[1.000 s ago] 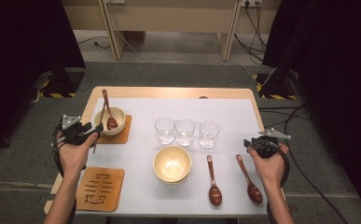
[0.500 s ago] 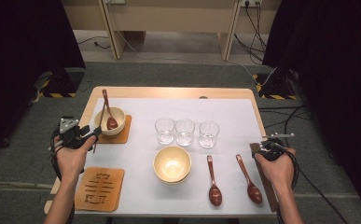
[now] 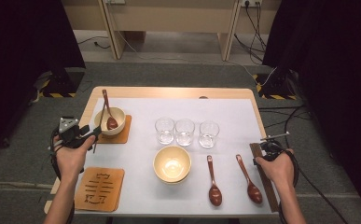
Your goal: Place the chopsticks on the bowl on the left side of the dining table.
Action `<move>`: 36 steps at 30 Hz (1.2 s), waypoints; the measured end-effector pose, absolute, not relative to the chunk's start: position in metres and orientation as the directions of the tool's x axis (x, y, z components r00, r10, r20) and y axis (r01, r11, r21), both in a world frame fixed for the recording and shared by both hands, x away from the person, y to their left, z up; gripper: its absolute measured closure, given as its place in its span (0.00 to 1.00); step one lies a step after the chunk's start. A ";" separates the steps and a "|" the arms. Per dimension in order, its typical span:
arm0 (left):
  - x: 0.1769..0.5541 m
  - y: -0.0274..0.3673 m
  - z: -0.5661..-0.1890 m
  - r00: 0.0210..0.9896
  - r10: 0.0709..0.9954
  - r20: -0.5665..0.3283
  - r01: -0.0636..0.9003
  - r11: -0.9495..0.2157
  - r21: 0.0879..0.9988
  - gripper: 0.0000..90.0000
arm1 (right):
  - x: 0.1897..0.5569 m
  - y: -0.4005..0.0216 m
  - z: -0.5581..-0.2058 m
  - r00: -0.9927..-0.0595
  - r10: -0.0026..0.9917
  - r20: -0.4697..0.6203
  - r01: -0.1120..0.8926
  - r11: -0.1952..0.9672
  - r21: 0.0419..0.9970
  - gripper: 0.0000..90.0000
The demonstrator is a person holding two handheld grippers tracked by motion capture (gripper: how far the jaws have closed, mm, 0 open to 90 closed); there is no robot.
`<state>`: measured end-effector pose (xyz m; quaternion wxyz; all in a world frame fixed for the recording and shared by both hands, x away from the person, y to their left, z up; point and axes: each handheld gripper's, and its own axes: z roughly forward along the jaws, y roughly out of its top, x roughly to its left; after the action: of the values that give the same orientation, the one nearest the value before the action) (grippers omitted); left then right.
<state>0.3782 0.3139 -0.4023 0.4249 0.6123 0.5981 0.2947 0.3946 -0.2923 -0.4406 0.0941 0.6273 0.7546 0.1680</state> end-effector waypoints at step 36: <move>0.378 0.312 -0.402 0.119 0.981 -0.154 0.479 0.079 0.874 0.54 | 0.402 -0.285 -0.446 -0.208 0.977 0.055 0.961 0.193 0.200 0.88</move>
<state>0.3779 0.3117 -0.4016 0.4294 0.6123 0.5960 0.2924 0.4020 -0.2850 -0.4455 0.0422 0.6280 0.7712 0.0953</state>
